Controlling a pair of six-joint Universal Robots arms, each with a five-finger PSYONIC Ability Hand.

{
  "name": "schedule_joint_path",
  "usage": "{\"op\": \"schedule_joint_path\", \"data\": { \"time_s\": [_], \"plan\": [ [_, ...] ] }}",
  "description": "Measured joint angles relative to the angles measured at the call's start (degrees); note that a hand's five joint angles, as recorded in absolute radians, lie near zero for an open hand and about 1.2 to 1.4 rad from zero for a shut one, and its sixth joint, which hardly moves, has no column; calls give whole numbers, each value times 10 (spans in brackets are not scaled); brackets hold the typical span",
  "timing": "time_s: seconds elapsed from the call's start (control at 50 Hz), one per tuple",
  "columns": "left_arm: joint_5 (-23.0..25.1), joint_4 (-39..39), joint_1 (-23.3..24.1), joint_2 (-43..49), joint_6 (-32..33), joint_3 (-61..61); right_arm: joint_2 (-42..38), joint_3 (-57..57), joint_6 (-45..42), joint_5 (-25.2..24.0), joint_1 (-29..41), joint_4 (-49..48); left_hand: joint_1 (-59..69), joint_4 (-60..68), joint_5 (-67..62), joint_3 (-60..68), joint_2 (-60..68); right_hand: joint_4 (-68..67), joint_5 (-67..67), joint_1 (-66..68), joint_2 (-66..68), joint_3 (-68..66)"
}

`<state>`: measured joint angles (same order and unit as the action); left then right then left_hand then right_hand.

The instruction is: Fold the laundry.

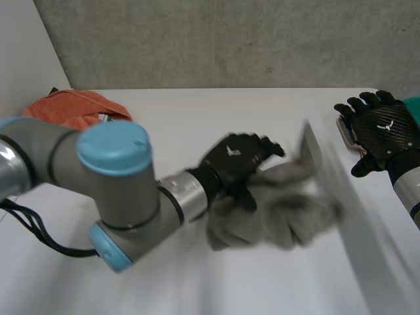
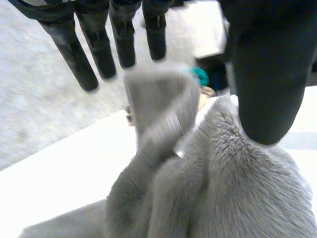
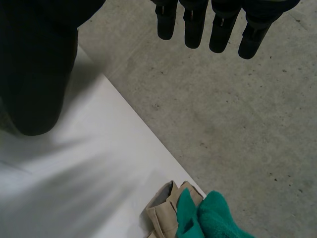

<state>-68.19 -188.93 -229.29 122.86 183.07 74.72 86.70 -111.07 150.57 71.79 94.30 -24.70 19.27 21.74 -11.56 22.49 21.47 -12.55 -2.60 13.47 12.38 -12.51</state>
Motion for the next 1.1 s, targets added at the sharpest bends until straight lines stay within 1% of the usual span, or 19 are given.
{"op": "schedule_joint_path", "data": {
  "time_s": [0.06, 0.1, 0.24, 0.3, 0.36, 0.4, 0.42, 0.48, 0.5, 0.54, 0.64, 0.8, 0.84, 0.92, 0.96, 1.02, 1.06, 1.08, 1.1],
  "plan": [
    [-8, 16, 19, 3, 17, 0, -1, 3, 0, -1, -2, 1, -39, -65, 68, -69, -60, 0, 0, 0, 0, 0],
    [-22, 23, 23, -11, 25, 1, -1, 5, 1, -1, -3, 2, -39, -66, 71, -71, -60, 0, 0, 0, 0, 0],
    [-131, 36, 3, -88, 34, 30, 0, 37, 3, -6, -6, 40, -39, -66, 71, -71, -60, 0, 0, 0, 0, 0],
    [-216, 39, -6, -129, 34, 63, 0, 74, 0, -15, -6, 100, -39, -66, 71, -71, -60, 0, 0, 0, 0, 0],
    [-276, 40, -6, -152, 33, 95, -7, 108, -9, -33, -7, 165, -39, -66, 71, -71, -60, 0, 0, 0, 0, 0],
    [-307, 41, -2, -161, 32, 116, -12, 119, -14, -42, -8, 190, -39, -66, 71, -71, -60, 0, 0, 0, 0, 0],
    [-319, 41, 0, -164, 32, 125, -25, 138, -26, -58, -9, 235, -39, -66, 71, -71, -60, 0, 0, 0, 0, 0],
    [-345, 40, 9, -168, 31, 149, -49, 156, -46, -78, -10, 289, -39, -66, 71, -71, -60, 0, 0, 0, 0, 0],
    [-356, 40, 15, -167, 29, 164, -68, 165, -65, -89, -11, 322, -39, -66, 70, -71, -60, 0, 0, 0, 0, 0],
    [-365, 40, 24, -163, 26, 183, -90, 171, -93, -98, -12, 355, -33, -62, 64, -67, -55, 0, 0, 0, 0, 0],
    [-366, 41, 36, -142, 7, 208, -122, 162, -148, -104, -11, 376, 1, -25, 21, -34, -23, -1, -2, 0, 1, -1],
    [-330, 40, 40, -87, -36, 211, -181, 132, -171, -105, -8, 309, 1, -23, 19, -34, -22, -27, -31, 5, 27, -28],
    [-315, 34, 40, -69, -43, 201, -198, 126, -168, -105, -7, 276, 1, -23, 20, -34, -22, -94, -98, 86, 97, -98],
    [-298, 23, 45, -39, -47, 176, -216, 123, -155, -104, -6, 232, 1, -23, 19, -34, -22, -157, -160, 151, 153, -157],
    [-294, 18, 53, -18, -46, 155, -222, 123, -140, -104, -6, 212, 1, -23, 19, -34, -22, -376, -368, 350, 381, -378],
    [-293, 15, 63, 9, -44, 128, -225, 125, -119, -103, -7, 190, 22, -4, 1, -11, 0, -514, -510, 478, 521, -515],
    [-293, 13, 70, 30, -43, 107, -224, 125, -101, -102, -7, 177, 64, 32, -36, 24, 34, -553, -538, 491, 547, -552],
    [-293, 13, 73, 41, -41, 96, -223, 125, -92, -101, -8, 172, 123, 86, -88, 82, 92, -558, -540, 491, 547, -556],
    [-294, 13, 77, 51, -40, 85, -220, 124, -84, -100, -8, 167, 134, 95, -97, 86, 96, -559, -540, 491, 547, -557]
  ]
}}
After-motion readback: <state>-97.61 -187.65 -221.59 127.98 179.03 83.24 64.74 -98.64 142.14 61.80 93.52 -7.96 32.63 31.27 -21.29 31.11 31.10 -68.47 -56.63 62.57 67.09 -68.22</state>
